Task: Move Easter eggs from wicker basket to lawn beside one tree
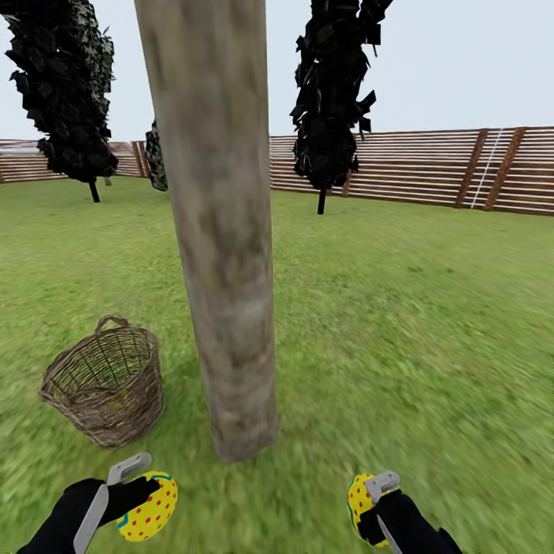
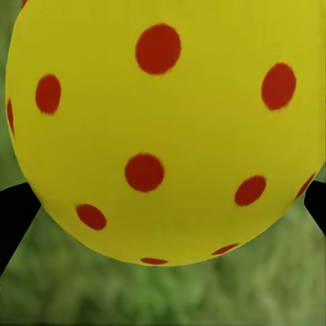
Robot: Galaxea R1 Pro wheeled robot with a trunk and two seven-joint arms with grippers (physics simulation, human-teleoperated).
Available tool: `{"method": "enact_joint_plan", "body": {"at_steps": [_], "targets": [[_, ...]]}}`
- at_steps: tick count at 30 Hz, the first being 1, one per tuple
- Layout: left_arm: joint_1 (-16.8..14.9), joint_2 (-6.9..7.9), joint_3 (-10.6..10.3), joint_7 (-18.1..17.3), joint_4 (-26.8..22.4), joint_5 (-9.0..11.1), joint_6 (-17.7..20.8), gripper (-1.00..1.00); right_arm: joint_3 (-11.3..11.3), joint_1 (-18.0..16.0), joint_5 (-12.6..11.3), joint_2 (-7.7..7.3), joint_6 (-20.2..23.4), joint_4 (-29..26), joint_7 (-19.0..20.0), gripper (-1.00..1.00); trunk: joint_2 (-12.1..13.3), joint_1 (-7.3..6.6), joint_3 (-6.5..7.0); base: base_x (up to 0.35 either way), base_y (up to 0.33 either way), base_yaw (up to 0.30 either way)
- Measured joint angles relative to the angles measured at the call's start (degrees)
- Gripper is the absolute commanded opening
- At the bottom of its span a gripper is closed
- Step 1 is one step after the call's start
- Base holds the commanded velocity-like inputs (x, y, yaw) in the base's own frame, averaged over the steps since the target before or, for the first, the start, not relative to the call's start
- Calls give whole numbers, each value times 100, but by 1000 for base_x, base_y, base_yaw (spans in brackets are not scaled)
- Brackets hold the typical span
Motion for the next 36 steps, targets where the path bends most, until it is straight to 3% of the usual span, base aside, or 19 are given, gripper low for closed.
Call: {"method": "enact_joint_plan", "body": {"at_steps": [5, 9, 17, 24, 36], "targets": [[0, 33, -2, 0, -20, -4, 0, -100, -10, -4, -3, 0, 0, -83, 4, -100, -7, 13, -111, 0, 0, 0], [0, 140, 5, 0, -39, 1, 0, -100, -24, -2, 0, -23, 7, -200, 1, -100, -12, 23, -200, 0, 0, 0], [0, 144, 0, 0, -47, 2, 0, -100, -8, -3, 6, 0, 9, -207, -3, -100, -23, 44, -377, 0, 0, 0], [0, 92, -3, 9, -468, 11, 0, -100, -23, -7, 11, -14, -64, -276, -42, -100, -32, 62, -532, 0, 0, 0], [0, 9, -9, 9, -479, 11, -9, -100, -5, -9, 22, -17, -459, -383, -141, -100, -49, 93, -798, 0, 0, 0]]}}
